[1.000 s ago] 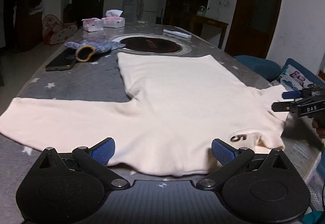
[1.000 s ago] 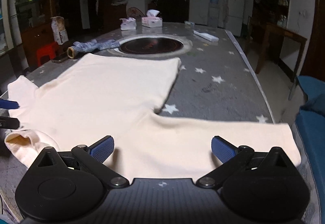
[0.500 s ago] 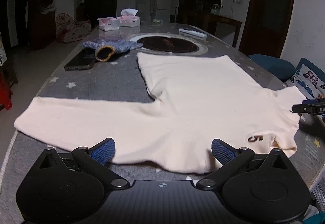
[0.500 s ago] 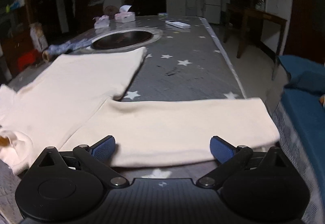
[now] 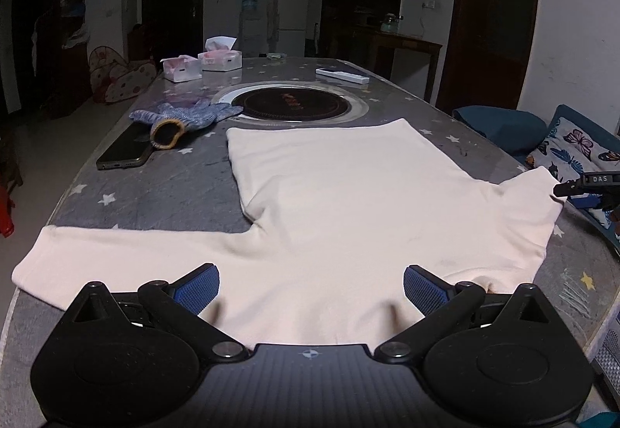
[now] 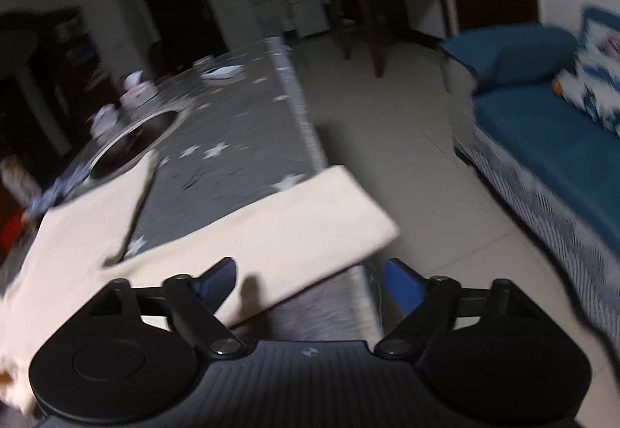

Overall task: Fold clothes
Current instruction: 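Grasp the sweatshirt sleeve cuff with the right gripper and lift it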

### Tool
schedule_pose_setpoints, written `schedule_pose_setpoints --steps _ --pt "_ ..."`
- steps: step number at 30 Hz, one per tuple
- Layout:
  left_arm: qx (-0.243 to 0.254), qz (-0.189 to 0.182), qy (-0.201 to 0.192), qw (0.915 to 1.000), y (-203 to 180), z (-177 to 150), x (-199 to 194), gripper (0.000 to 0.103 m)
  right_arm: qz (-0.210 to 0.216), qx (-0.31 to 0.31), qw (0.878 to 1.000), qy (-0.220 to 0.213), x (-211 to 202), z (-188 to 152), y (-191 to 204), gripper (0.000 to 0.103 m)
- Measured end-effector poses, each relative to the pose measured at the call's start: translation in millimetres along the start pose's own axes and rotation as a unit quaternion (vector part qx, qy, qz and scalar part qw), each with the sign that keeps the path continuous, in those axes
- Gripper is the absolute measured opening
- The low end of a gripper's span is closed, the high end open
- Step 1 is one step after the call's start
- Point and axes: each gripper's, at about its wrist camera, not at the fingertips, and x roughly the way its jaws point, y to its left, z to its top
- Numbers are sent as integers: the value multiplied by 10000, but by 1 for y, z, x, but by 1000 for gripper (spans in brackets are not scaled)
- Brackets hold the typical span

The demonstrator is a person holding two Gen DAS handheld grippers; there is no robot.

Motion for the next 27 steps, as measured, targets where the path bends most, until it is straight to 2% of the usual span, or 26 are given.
schedule_pose_setpoints --steps 6,15,18,20,25,27 --pt "60 12 35 10000 -4 1 1 103 150 653 9977 101 14 6 -28 63" --pt "95 45 81 9999 -8 1 1 103 447 885 9951 -59 19 14 -37 23" --pt "103 31 99 9999 -10 1 3 103 401 919 9949 -140 16 16 -36 9" --pt "116 9 103 9999 -12 1 4 103 470 955 9942 -172 14 18 -36 6" --pt "95 -20 97 9999 -15 2 6 103 651 761 9944 -326 -1 27 -19 4" --pt "92 -13 78 9999 -16 2 5 103 854 621 9936 -408 -9 33 -5 4"
